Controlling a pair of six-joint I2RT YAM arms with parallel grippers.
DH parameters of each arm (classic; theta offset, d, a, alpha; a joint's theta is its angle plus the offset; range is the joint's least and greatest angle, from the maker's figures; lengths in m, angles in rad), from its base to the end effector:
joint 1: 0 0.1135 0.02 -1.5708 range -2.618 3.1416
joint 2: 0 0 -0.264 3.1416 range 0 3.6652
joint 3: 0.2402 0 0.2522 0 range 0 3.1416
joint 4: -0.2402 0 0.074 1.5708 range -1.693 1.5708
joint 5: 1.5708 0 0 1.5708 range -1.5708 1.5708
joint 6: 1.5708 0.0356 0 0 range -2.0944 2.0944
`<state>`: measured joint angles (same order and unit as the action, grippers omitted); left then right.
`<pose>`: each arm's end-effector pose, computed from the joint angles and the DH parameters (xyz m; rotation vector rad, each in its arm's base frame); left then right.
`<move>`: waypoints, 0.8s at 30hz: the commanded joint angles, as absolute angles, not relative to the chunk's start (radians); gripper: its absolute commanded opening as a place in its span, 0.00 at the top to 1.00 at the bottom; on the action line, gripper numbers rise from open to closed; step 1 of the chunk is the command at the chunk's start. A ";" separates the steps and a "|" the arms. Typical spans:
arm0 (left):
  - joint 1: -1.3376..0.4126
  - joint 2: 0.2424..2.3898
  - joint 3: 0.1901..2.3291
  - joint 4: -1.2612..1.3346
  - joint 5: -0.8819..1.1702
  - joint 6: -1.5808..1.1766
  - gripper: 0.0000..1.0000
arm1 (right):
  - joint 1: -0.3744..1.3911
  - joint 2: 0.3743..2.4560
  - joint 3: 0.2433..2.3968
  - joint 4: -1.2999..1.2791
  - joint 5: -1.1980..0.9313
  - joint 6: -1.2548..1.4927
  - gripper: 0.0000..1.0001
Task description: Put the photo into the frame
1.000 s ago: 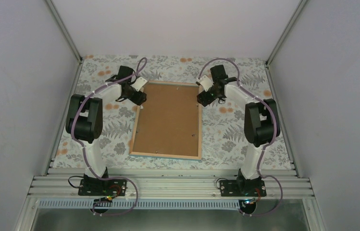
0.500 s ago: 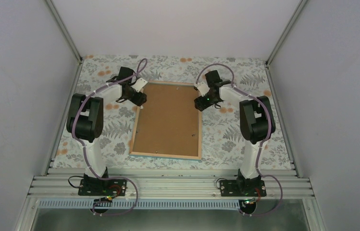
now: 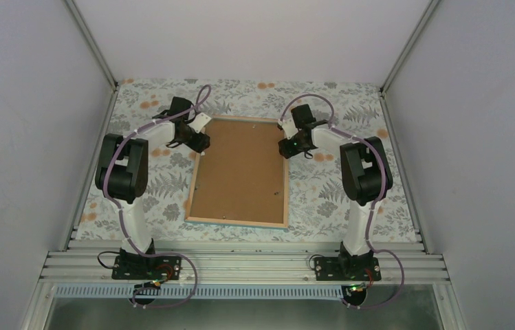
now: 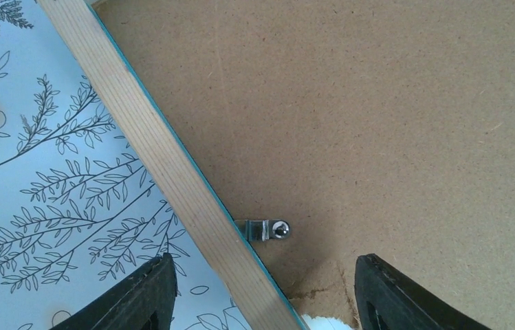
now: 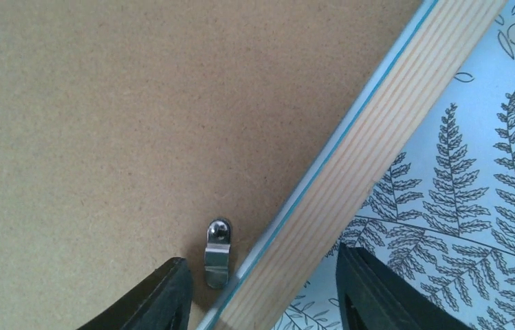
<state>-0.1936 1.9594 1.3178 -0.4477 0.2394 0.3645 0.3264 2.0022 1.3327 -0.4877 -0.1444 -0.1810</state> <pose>0.3933 -0.0857 0.1630 0.7994 2.5078 -0.2602 0.3807 0.1343 0.1483 -0.7253 2.6322 0.2385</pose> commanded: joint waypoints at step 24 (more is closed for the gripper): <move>-0.297 1.976 1.497 -0.417 0.277 0.443 0.26 | 0.365 1.991 1.232 -0.456 -0.225 -0.137 0.66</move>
